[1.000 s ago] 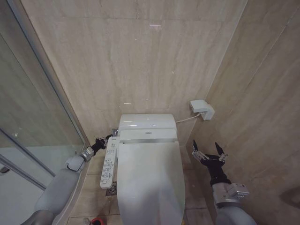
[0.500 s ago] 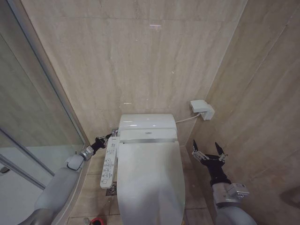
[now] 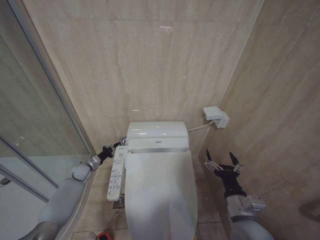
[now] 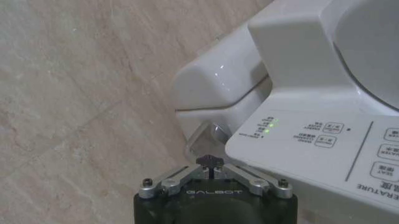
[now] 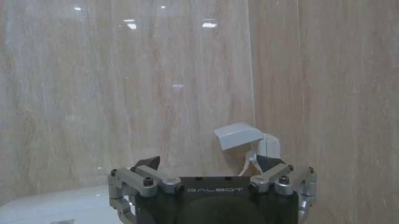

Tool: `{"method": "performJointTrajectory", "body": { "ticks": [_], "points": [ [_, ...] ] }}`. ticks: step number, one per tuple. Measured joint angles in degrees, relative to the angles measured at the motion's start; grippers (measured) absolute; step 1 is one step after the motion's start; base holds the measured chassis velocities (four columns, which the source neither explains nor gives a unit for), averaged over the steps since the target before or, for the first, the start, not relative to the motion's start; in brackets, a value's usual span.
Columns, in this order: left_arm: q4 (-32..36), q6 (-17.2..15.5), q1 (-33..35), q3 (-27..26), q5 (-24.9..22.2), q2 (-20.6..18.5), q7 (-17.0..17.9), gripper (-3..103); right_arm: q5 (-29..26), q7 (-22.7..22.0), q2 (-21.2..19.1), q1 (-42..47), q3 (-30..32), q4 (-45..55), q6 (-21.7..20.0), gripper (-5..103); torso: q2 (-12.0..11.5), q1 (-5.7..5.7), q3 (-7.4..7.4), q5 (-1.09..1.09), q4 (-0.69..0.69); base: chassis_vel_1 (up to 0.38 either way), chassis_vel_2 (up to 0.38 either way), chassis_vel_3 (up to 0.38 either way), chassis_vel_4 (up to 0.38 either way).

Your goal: Open the toilet lid, clean the toilet bowl with a toilet brush, close the toilet lid, and flush.

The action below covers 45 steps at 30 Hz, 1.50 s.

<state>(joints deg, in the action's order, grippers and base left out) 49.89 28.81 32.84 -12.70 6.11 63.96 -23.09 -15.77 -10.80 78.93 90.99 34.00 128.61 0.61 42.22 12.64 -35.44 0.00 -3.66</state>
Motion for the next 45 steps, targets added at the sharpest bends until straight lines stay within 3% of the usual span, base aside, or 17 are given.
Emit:
{"method": "performJointTrajectory", "body": {
  "ticks": [45],
  "points": [
    [2.60,-0.81,2.99,-3.74,0.85,-1.37,-1.37,0,0.00,0.00,0.00,0.00,0.00,0.00,0.00,100,0.00,0.00,0.00,-0.01,-0.01,0.000,0.000,0.000,0.000]
  ]
}}
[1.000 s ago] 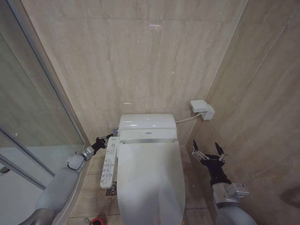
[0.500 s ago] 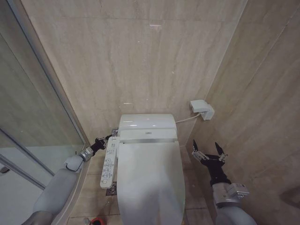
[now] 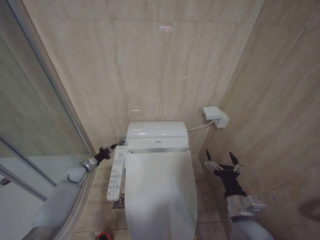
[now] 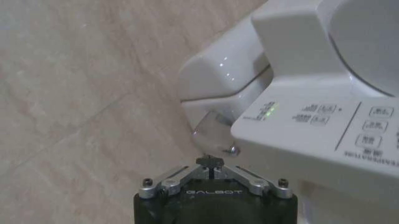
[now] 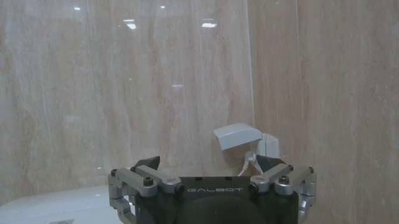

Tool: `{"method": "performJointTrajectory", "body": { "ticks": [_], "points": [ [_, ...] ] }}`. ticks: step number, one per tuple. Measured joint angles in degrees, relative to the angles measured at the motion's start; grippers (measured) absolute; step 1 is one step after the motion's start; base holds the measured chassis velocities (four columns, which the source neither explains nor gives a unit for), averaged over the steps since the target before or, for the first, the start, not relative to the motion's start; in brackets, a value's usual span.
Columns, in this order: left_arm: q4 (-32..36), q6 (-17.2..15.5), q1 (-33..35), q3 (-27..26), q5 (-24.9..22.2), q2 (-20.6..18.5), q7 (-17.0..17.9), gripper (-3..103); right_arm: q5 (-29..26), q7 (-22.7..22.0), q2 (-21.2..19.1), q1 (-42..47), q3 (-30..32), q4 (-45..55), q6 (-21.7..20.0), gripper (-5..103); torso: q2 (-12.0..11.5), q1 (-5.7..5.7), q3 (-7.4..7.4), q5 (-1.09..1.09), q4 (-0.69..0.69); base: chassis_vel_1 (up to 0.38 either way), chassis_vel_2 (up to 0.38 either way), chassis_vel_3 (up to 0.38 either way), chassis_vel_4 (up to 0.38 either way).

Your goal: Open the toilet lid, clean the toilet bowl with a toilet brush, close the toilet lid, and flush.

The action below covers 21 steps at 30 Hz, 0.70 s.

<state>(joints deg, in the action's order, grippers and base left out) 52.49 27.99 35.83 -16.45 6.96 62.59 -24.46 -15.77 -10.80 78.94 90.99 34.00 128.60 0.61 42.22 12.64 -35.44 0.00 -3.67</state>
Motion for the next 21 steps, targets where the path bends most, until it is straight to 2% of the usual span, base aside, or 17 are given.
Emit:
{"method": "performJointTrajectory", "body": {
  "ticks": [5,9,13,14,16,18,20,21],
  "points": [
    [0.17,0.00,2.39,-2.77,-0.47,-0.02,0.10,0,0.00,0.00,0.00,0.00,0.00,0.00,0.00,100,0.00,0.00,0.00,-0.01,0.01,0.000,0.000,0.000,0.000],
    [1.43,0.05,5.16,-6.01,-2.60,-0.06,0.93,0,0.00,0.01,0.00,0.00,0.00,0.00,0.00,100,0.00,0.00,0.00,-0.01,0.03,0.000,0.000,0.000,0.000],
    [4.60,-0.45,7.78,-9.10,-6.89,0.09,4.60,0,0.00,0.00,0.00,0.00,0.00,0.00,0.00,100,0.00,0.00,0.00,-0.01,0.00,0.000,0.000,0.000,0.000],
    [4.60,-0.45,7.78,-9.10,-6.89,0.09,4.60,0,0.00,0.00,0.00,0.00,0.00,0.00,0.00,100,0.00,0.00,0.00,-0.01,0.00,0.000,0.000,0.000,0.000],
    [7.09,-1.53,9.22,-10.36,-10.22,0.15,9.07,0,0.00,0.00,0.00,0.00,0.00,0.00,0.00,100,0.00,0.00,0.00,0.00,0.00,0.000,0.000,0.000,0.000],
    [7.77,-1.85,9.58,-10.58,-11.01,0.15,10.09,0,0.00,0.00,0.00,0.00,0.00,0.00,0.00,100,0.00,0.00,0.00,0.00,0.00,0.000,0.000,0.000,0.000],
    [11.58,-4.17,11.40,-11.18,-14.73,-0.18,13.47,0,0.00,0.00,0.00,0.00,0.00,0.00,0.00,100,0.00,0.00,0.00,0.01,0.01,0.000,0.000,0.000,0.000],
    [11.58,-4.17,11.40,-11.18,-14.73,-0.18,13.47,0,0.00,0.00,0.00,0.00,0.00,0.00,0.00,100,0.00,0.00,0.00,0.01,0.01,0.000,0.000,0.000,0.000]
  ]
}}
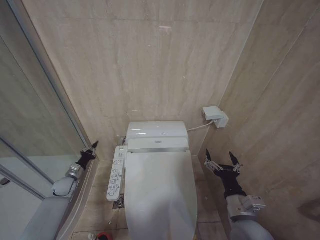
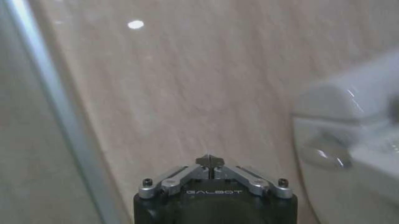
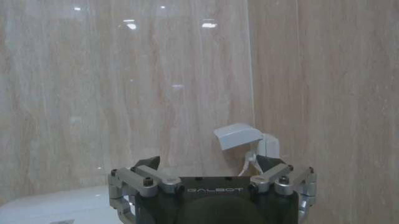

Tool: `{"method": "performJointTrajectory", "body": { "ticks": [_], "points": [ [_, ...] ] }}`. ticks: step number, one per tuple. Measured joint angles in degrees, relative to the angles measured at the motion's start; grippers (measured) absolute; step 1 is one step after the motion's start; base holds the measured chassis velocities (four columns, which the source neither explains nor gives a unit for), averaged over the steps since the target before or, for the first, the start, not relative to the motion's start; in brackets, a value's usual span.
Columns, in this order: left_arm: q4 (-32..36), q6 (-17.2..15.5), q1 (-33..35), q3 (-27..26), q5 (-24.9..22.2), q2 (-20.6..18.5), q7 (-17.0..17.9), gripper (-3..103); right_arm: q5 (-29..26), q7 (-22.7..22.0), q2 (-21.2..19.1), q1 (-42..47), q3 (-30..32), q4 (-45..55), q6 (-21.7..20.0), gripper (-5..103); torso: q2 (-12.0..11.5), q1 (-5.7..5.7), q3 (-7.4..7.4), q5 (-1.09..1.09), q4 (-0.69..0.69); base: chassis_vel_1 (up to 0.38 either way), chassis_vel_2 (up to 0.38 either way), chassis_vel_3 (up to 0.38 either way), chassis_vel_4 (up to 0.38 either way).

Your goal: Open the toilet lid, clean the toilet bowl with a toilet brush, close the toilet lid, and flush.

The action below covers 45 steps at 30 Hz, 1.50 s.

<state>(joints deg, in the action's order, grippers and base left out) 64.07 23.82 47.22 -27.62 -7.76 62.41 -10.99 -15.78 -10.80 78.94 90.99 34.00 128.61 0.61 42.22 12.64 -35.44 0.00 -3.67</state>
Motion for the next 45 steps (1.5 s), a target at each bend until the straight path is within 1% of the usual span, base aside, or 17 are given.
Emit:
{"method": "performJointTrajectory", "body": {
  "ticks": [2,3,5,10,11,17,18,19,22,23,25,26,28,32,33,35,45],
  "points": [
    [4.48,-3.11,2.09,-0.58,-3.02,-0.18,1.66,0,0.00,0.00,0.00,0.00,0.00,0.00,0.00,100,0.00,0.00,0.00,0.00,0.00,0.000,0.000,0.000,0.000],
    [6.17,-4.25,2.89,-0.79,-4.00,-0.16,2.16,13,0.01,0.00,0.00,0.00,0.00,0.00,0.00,100,0.00,0.00,0.00,0.00,0.01,0.000,0.000,0.000,0.000],
    [8.30,-5.69,3.86,-1.14,-5.10,-0.01,2.62,13,0.00,0.01,0.00,0.00,0.00,0.00,0.00,100,0.00,0.00,0.00,0.00,0.01,0.000,0.000,0.000,0.000],
    [18.20,-11.68,8.64,-3.85,-8.27,1.95,4.22,13,0.00,0.00,0.00,0.00,0.00,0.00,0.00,100,0.00,0.00,0.00,0.00,-0.01,0.000,0.000,0.000,0.000],
    [19.96,-12.54,9.67,-4.63,-8.45,2.40,4.40,41,0.00,0.00,0.00,0.00,0.00,0.00,0.00,100,0.00,0.00,0.00,0.00,-0.01,0.000,0.000,0.000,0.000],
    [29.95,-17.57,17.78,-8.99,-8.95,4.42,6.02,41,0.00,-0.01,0.00,0.00,0.00,0.00,0.00,100,0.00,0.00,0.00,0.00,0.02,0.000,0.000,0.000,0.000],
    [31.99,-18.27,19.61,-9.92,-9.06,4.76,6.49,68,0.00,0.00,0.00,0.00,0.00,0.00,0.00,100,-0.01,0.00,0.00,0.00,0.02,0.000,0.000,0.000,0.000],
    [31.99,-18.27,19.61,-9.92,-9.06,4.76,6.49,68,0.00,0.00,0.00,0.00,0.00,0.00,0.00,100,-0.01,0.00,0.00,0.00,0.02,0.000,0.000,0.000,0.000],
    [38.33,-20.49,24.48,-13.02,-10.10,6.09,7.63,68,0.00,0.00,0.00,0.00,0.00,0.00,0.00,100,-0.01,-0.01,0.00,0.00,0.01,0.000,0.000,0.000,0.000],
    [38.33,-20.49,24.48,-13.02,-10.10,6.09,7.63,68,0.00,0.00,0.00,0.00,0.00,0.00,0.00,100,-0.01,-0.01,0.00,0.00,0.01,0.000,0.000,0.000,0.000],
    [42.79,-21.30,27.91,-14.93,-10.86,7.13,8.24,68,0.00,-0.01,0.00,0.00,0.00,0.00,0.00,100,-0.01,0.00,0.00,0.00,0.01,0.000,0.000,0.000,0.000],
    [44.73,-21.31,29.49,-16.03,-10.96,7.72,8.36,94,0.00,-0.01,0.00,0.00,0.00,0.00,0.00,100,-0.01,0.00,0.00,0.01,-0.01,0.000,0.000,0.000,0.000],
    [45.28,-21.32,29.98,-16.32,-10.99,7.89,8.43,94,0.00,0.00,0.00,0.00,0.00,0.00,0.00,100,-0.01,0.00,0.00,0.01,0.00,0.000,0.000,0.000,0.000],
    [50.28,-21.21,35.40,-18.23,-12.08,9.85,9.22,94,0.00,0.00,0.00,0.00,0.00,0.00,0.00,100,-0.01,0.00,0.00,0.00,0.01,0.000,0.000,0.000,0.000],
    [50.98,-20.88,36.34,-18.42,-12.32,10.26,9.26,100,0.00,0.00,0.00,0.00,0.00,0.01,0.00,100,-0.01,0.00,0.00,0.00,0.01,0.000,0.000,0.000,0.000],
    [52.87,-20.10,38.55,-18.65,-13.09,11.33,9.29,100,0.00,0.00,0.00,0.00,0.00,0.00,0.00,100,0.00,-0.01,0.00,0.00,0.01,0.000,0.000,0.000,0.000],
    [60.19,-19.00,45.39,-16.81,-14.17,14.99,7.94,100,0.00,0.00,0.00,0.00,0.00,0.00,0.00,100,0.00,0.00,0.00,0.00,0.00,0.000,0.000,0.000,0.000]
  ]
}}
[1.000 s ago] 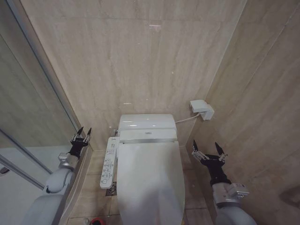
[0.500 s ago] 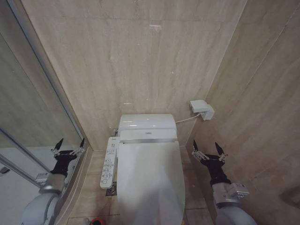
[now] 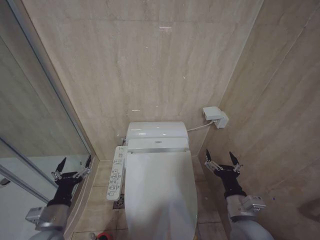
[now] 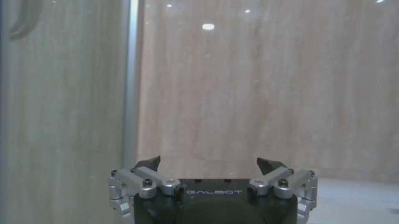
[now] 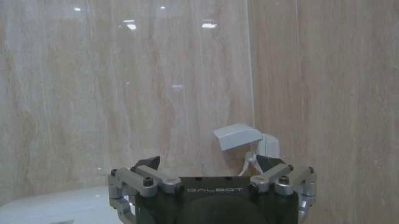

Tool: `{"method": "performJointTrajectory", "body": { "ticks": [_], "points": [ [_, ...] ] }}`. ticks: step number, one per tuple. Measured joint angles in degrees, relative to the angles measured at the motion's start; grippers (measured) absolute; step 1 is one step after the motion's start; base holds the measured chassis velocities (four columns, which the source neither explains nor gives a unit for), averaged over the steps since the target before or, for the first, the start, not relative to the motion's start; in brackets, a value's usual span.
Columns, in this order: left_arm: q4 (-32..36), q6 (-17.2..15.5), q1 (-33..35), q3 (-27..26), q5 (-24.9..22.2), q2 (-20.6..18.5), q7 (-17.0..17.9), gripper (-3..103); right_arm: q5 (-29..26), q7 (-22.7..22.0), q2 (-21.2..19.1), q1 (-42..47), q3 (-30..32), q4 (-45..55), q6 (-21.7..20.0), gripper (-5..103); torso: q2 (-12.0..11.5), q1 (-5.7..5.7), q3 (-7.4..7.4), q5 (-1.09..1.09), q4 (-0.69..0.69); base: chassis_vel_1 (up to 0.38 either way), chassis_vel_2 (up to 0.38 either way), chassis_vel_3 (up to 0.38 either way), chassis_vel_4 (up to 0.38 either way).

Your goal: Open the toilet lid, clean the toilet bowl with a toilet brush, close the toilet lid, and flush.

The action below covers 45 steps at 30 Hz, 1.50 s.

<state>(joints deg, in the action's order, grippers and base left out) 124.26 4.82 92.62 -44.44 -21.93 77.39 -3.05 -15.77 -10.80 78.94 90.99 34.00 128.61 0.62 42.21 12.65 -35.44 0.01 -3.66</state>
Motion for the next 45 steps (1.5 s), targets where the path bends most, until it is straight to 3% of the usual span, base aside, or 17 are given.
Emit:
{"method": "performJointTrajectory", "body": {
  "ticks": [9,25,30,45],
  "points": [
    [4.60,-0.12,3.25,3.33,1.65,0.46,0.29,100,0.00,0.00,0.00,0.00,0.00,0.00,0.00,100,0.00,0.00,0.00,0.00,0.00,0.000,0.000,0.000,0.000],
    [3.15,2.02,2.89,2.20,-0.77,-2.81,0.20,100,0.00,0.00,0.00,0.00,0.00,0.00,0.00,100,0.00,0.00,0.00,-0.01,0.00,0.000,0.000,0.000,0.000],
    [3.05,0.93,1.98,2.75,-2.22,-3.58,0.47,100,0.00,0.00,0.00,0.00,0.00,0.00,0.00,100,0.00,0.00,-0.01,-0.01,0.00,0.000,0.000,0.000,0.000],
    [2.12,-0.36,0.23,5.24,-0.77,-4.16,1.65,100,0.00,0.00,0.00,0.00,0.00,0.00,0.00,100,0.00,0.00,0.00,-0.01,0.00,0.000,0.000,0.000,0.000]
  ]
}}
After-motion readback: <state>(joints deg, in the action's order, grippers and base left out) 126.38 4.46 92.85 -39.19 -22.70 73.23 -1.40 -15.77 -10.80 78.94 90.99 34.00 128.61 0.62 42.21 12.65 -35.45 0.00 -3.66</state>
